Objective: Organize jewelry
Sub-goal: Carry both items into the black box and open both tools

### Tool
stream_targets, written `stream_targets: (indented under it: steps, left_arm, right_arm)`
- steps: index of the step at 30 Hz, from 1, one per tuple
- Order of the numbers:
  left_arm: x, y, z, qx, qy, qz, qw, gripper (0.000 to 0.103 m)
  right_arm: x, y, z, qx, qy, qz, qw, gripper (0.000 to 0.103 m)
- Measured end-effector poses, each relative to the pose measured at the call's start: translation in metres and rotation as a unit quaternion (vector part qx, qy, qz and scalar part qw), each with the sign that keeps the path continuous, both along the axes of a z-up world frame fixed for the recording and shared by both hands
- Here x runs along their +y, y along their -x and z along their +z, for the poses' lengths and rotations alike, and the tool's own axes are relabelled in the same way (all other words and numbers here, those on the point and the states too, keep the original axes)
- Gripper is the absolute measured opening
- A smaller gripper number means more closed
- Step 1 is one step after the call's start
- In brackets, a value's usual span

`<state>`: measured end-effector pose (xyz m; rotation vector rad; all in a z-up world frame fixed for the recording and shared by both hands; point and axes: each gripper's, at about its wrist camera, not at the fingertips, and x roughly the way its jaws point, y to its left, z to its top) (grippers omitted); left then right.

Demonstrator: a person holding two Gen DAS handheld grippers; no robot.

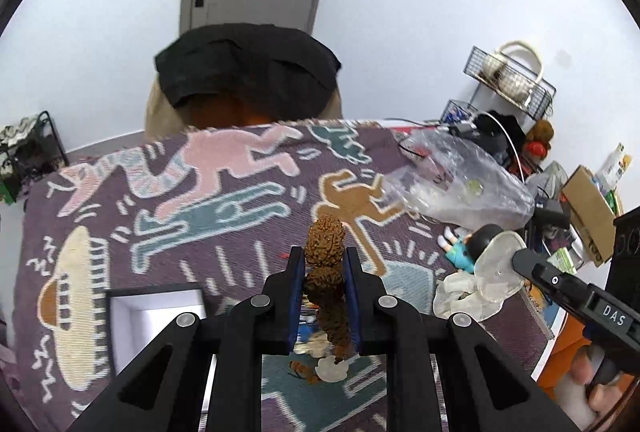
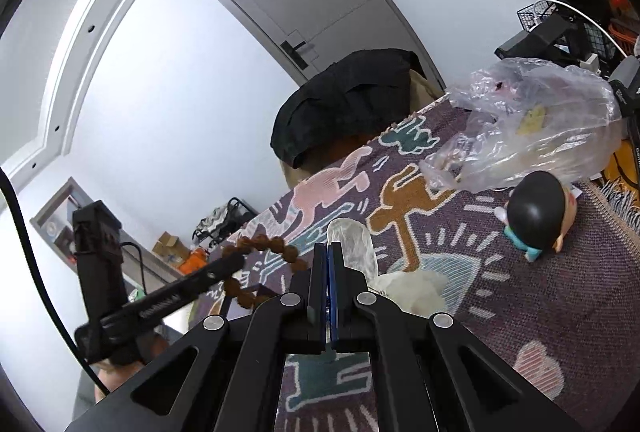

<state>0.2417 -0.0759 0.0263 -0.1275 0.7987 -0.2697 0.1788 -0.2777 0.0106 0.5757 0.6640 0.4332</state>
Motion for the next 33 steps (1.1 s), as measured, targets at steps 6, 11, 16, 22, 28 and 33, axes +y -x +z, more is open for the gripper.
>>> stream_targets:
  steps: [6, 11, 16, 22, 28, 33]
  left_arm:
    - [0.043, 0.011, 0.006, -0.008, -0.003, 0.033, 0.9994, 0.020]
    - [0.074, 0.022, 0.003, -0.004, -0.005, 0.056, 0.9984, 0.020]
    - [0.105, 0.032, -0.010, 0.010, -0.006, 0.081, 0.9967, 0.020]
    - [0.135, 0.038, -0.024, 0.024, -0.009, 0.108, 0.9938, 0.020]
    - [0.142, 0.032, -0.034, 0.043, 0.019, 0.109, 0.9929, 0.022]
    - [0.129, 0.026, -0.038, 0.055, 0.049, 0.067, 0.9950, 0.042]
  right_arm:
    - [0.021, 0.002, 0.002, 0.000, 0.003, 0.012, 1.000, 0.002]
    - [0.041, 0.005, 0.007, -0.004, 0.005, 0.024, 1.000, 0.002]
    - [0.064, 0.006, 0.008, -0.007, 0.008, 0.041, 0.999, 0.002]
    - [0.092, 0.003, 0.005, -0.003, 0.017, 0.061, 0.998, 0.002]
    - [0.110, 0.000, 0.000, 0.004, 0.023, 0.074, 0.997, 0.002]
    - [0.117, -0.002, -0.001, 0.008, 0.029, 0.079, 0.996, 0.002]
